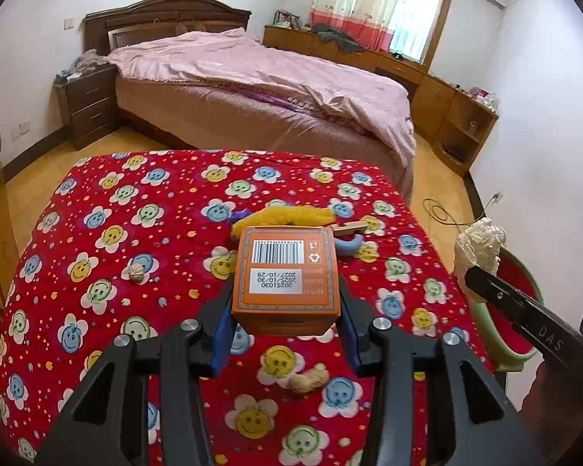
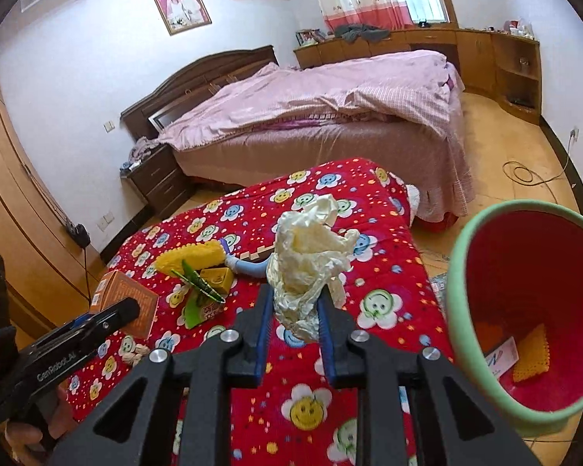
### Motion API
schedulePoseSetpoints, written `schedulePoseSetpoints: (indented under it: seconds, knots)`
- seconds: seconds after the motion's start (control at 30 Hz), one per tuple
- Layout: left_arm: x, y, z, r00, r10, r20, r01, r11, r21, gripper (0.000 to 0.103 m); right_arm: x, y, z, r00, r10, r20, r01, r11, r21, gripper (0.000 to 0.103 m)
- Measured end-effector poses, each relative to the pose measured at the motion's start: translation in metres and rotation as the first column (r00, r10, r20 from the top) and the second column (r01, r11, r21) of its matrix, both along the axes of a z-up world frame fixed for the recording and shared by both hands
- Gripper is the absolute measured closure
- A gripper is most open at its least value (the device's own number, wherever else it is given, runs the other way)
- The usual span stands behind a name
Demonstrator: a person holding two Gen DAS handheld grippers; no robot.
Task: Collect trash
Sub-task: 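Grasp the white tissue with the right tool while the left tool grasps the small orange box, then carry the white tissue and orange box over the bucket with both tools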
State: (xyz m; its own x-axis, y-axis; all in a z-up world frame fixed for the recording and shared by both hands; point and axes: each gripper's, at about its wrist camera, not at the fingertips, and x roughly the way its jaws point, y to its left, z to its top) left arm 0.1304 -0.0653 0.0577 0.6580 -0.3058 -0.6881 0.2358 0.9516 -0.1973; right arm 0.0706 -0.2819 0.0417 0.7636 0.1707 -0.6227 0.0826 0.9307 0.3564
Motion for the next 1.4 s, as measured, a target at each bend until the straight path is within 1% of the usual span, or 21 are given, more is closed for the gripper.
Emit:
schedulePoseSetpoints:
  seconds: [0.23, 0.43, 0.6, 0.83, 1.03, 1.4]
  knots:
    - [-0.017, -0.021, 0.014, 0.998, -0.060, 0.035, 0.060, 0.998, 0.012, 0.057, -0.036, -0.016, 0.013, 0.998, -0.041, 0.045, 0.041, 0.999, 0.010, 0.079]
    - [-0.025, -0.046, 0.019, 0.992, -0.124, 0.036, 0.124, 0.992, 0.014, 0.057, -0.063, -0.035, 0.019, 0.994, -0.090, 0.060, 0.089, 0.996, 0.013, 0.079]
    - [-0.029, -0.074, 0.021, 0.981, -0.191, 0.033, 0.190, 0.982, 0.023, 0.057, -0.081, -0.056, 0.021, 0.988, -0.140, 0.065, 0.139, 0.990, 0.009, 0.079]
    - [-0.034, -0.121, 0.024, 0.956, -0.291, 0.041, 0.289, 0.957, 0.032, 0.057, -0.099, -0.091, 0.016, 0.973, -0.223, 0.054, 0.222, 0.975, 0.017, 0.079]
    - [-0.036, -0.164, 0.020, 0.925, -0.377, 0.036, 0.376, 0.926, 0.035, 0.057, -0.108, -0.119, 0.002, 0.957, -0.288, 0.027, 0.287, 0.957, 0.037, 0.079]
    - [-0.030, -0.233, -0.008, 0.878, -0.478, -0.021, 0.478, 0.878, 0.008, 0.057, -0.120, -0.164, -0.029, 0.928, -0.370, -0.044, 0.372, 0.926, 0.066, 0.079]
